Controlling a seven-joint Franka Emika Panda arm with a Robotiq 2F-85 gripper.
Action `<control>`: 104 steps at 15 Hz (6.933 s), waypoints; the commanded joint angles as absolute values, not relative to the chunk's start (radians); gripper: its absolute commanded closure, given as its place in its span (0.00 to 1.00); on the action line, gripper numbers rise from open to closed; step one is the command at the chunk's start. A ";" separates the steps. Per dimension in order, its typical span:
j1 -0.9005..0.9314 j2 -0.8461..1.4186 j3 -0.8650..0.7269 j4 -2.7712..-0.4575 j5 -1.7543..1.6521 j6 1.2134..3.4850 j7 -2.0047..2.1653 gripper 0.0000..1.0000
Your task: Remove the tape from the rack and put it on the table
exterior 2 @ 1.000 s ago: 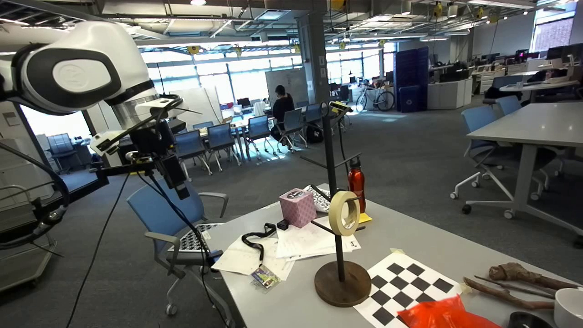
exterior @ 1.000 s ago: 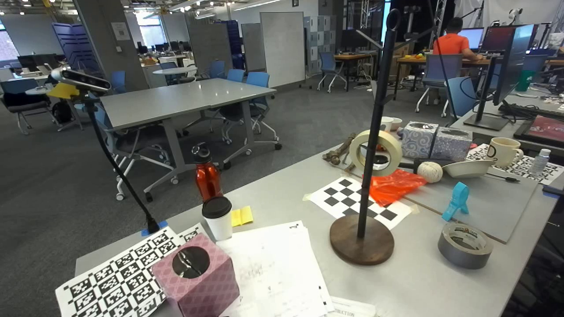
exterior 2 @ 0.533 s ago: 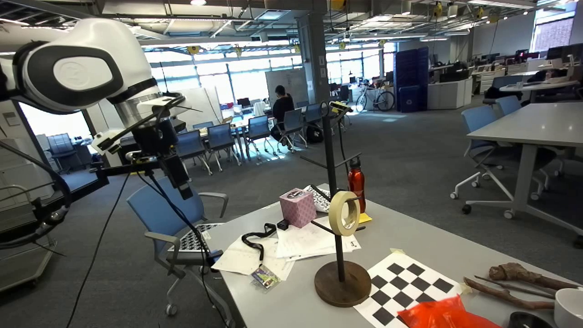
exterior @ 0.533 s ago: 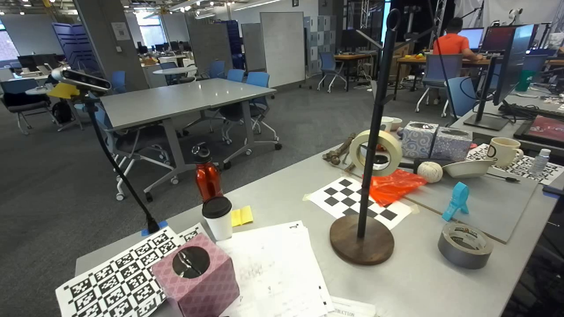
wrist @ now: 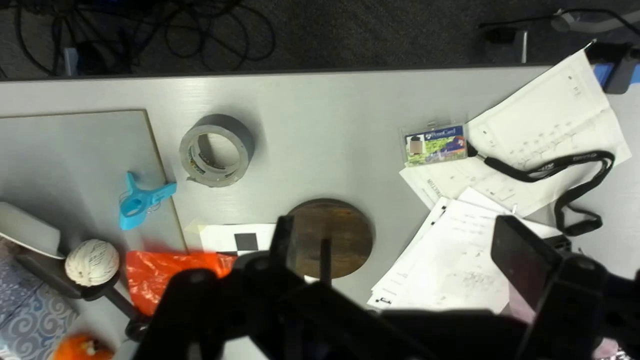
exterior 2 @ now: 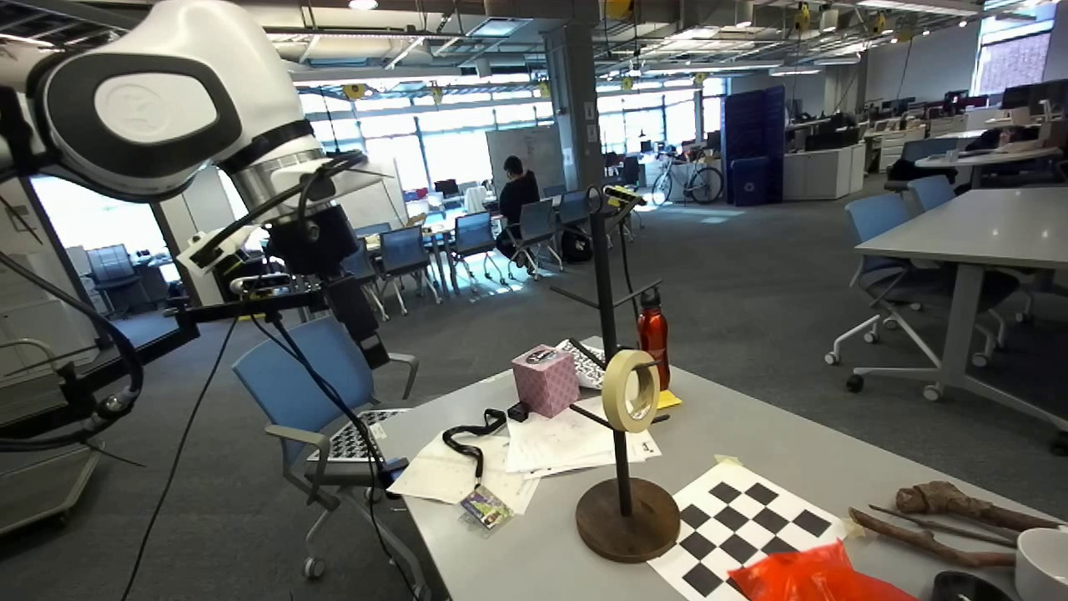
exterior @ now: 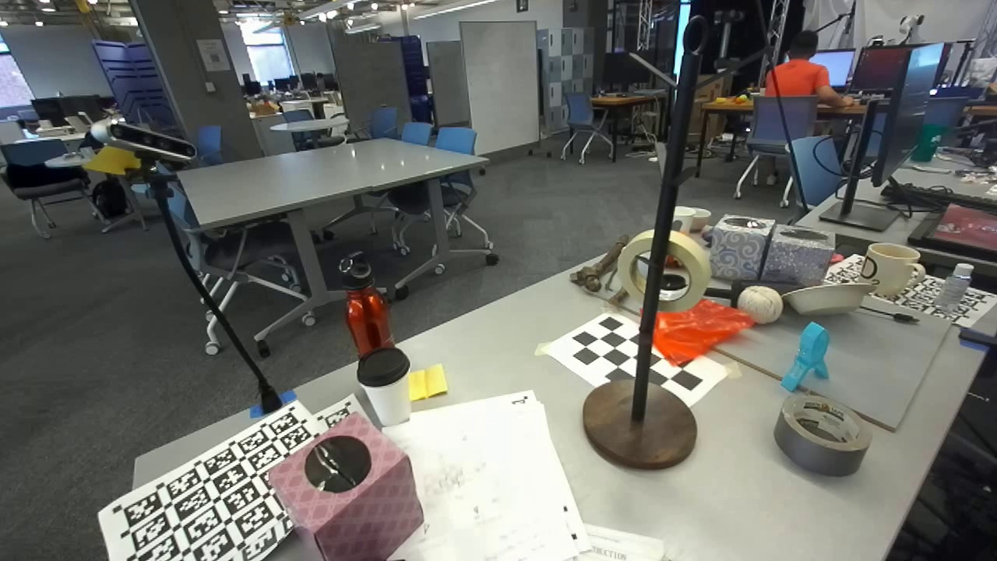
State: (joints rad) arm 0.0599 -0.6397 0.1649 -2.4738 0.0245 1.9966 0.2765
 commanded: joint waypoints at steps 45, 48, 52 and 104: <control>-0.024 -0.089 0.014 -2.331 -0.197 2.591 -0.006 0.00; -0.026 -0.049 0.000 -2.305 -0.210 2.635 -0.025 0.00; -0.021 -0.001 -0.008 -2.267 -0.212 2.665 -0.046 0.00; -0.019 0.064 -0.113 -2.182 -0.376 2.807 0.083 0.93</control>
